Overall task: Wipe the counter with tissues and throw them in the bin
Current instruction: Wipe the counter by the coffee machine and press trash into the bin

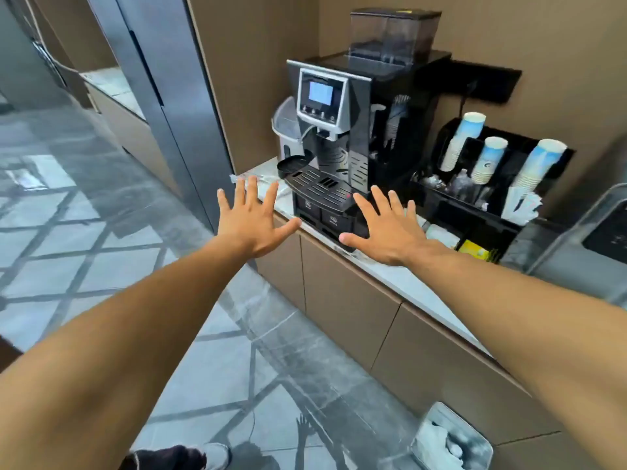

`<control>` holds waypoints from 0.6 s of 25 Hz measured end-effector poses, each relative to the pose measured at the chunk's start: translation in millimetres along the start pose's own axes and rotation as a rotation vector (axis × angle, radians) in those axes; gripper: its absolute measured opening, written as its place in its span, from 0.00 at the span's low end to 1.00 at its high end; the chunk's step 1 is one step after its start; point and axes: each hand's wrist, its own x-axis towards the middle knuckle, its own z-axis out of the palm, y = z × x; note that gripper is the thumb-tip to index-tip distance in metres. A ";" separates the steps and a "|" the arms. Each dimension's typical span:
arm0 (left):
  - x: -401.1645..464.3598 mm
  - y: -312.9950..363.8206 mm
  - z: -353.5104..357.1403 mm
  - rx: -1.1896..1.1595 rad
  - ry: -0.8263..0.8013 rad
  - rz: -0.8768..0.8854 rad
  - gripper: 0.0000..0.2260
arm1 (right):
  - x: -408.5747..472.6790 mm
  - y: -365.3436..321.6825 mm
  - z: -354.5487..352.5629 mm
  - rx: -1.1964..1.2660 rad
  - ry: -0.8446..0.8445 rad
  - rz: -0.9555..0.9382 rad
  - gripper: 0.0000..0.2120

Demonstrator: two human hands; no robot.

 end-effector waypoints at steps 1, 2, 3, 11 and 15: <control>0.4 -11.1 2.4 0.021 -0.026 -0.015 0.46 | 7.9 -12.6 3.6 -0.014 -0.003 -0.027 0.46; 2.8 -22.0 6.4 0.025 -0.020 -0.021 0.46 | 17.1 -24.0 7.1 -0.020 -0.006 -0.048 0.46; 4.8 -33.5 12.7 0.043 -0.024 -0.031 0.46 | 25.8 -35.4 11.3 -0.030 -0.010 -0.058 0.46; 36.2 -115.9 52.5 0.045 -0.067 -0.120 0.47 | 106.7 -113.1 56.0 -0.034 -0.072 -0.182 0.45; 73.5 -142.7 75.6 0.052 -0.097 -0.143 0.47 | 156.9 -142.1 78.8 -0.013 -0.087 -0.239 0.44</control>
